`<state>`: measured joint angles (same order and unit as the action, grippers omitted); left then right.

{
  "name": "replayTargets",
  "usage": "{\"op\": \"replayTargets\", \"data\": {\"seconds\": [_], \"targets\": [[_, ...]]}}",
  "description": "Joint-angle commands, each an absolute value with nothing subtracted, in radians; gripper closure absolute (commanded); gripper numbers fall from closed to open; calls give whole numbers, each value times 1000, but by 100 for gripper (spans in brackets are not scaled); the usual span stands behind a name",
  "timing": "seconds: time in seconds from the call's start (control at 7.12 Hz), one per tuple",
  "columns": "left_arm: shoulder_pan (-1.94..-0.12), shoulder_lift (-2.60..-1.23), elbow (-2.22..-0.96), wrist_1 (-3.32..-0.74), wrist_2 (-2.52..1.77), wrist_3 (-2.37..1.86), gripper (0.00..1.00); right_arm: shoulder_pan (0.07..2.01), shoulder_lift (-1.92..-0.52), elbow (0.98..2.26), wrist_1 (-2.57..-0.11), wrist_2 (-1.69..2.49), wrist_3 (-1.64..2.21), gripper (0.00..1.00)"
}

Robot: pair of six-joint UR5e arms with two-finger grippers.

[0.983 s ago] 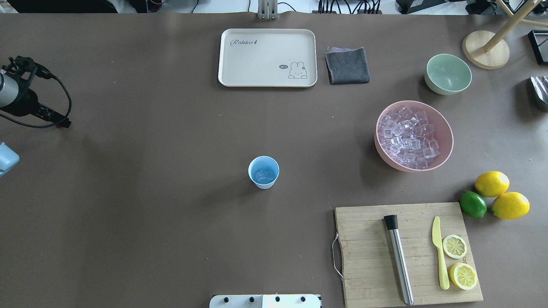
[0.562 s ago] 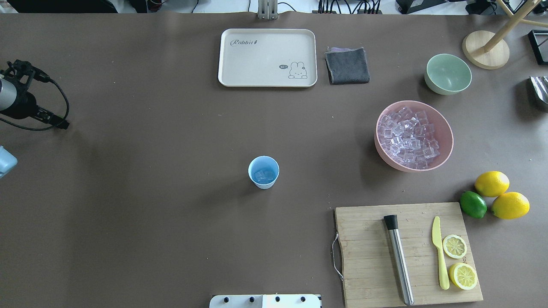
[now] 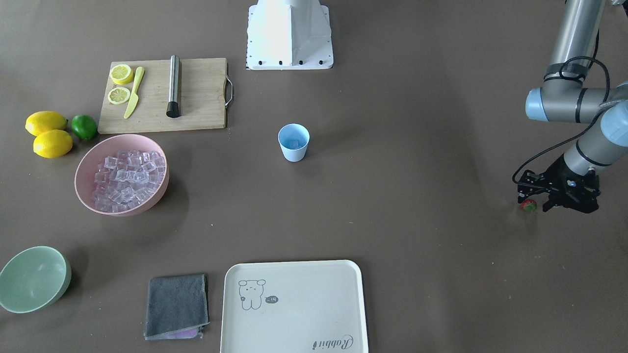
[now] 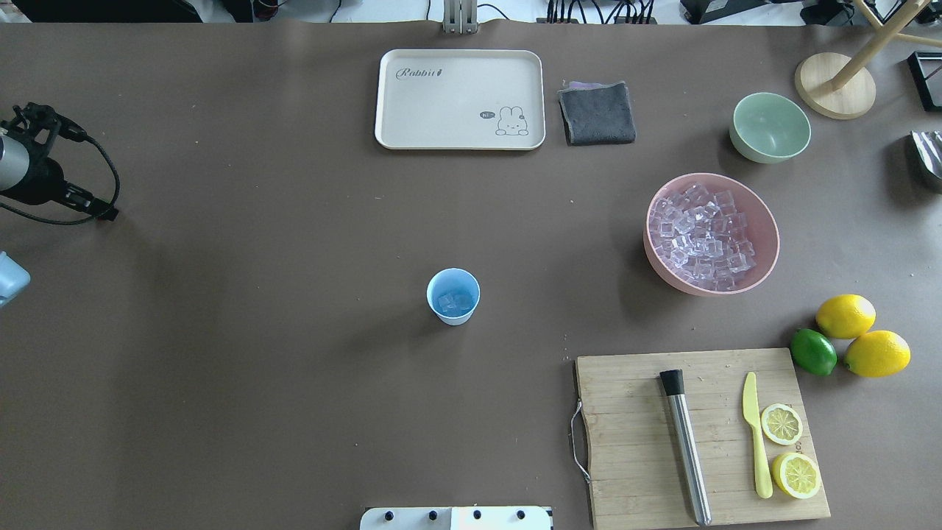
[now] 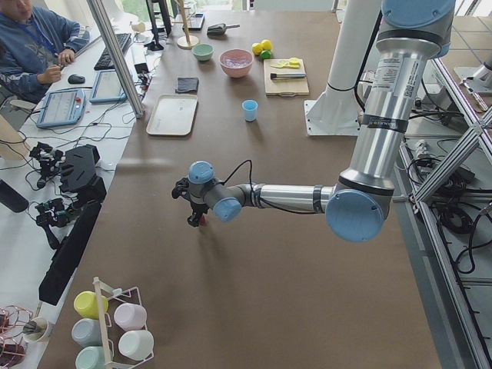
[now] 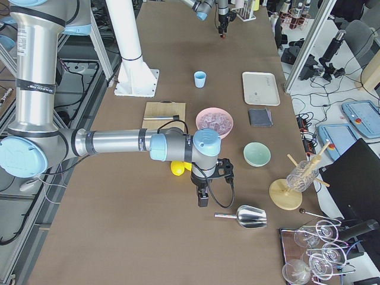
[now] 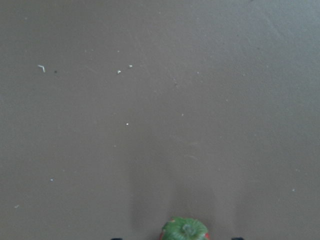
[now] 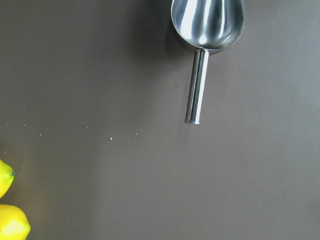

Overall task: Put ice and strawberries in cup
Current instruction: 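Lift the strawberry with the left gripper and carry it toward the blue cup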

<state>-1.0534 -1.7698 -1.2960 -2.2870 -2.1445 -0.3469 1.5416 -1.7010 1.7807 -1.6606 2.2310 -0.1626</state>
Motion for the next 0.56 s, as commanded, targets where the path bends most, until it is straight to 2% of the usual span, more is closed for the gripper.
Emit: {"op": "replayTargets", "data": {"seconds": [0.0, 0.28, 0.42], "targets": [[-1052, -1772, -1293, -2289, -2145, -347, 33, 1542, -1701, 1781, -1660, 2229, -163, 0], [-1035, -1770, -1299, -2289, -2145, -348, 33, 1542, -1700, 1781, -1660, 2226, -160, 0], [-1035, -1772, -1299, -2289, -2145, -347, 63, 1542, -1701, 1779, -1660, 2224, -160, 0]]}}
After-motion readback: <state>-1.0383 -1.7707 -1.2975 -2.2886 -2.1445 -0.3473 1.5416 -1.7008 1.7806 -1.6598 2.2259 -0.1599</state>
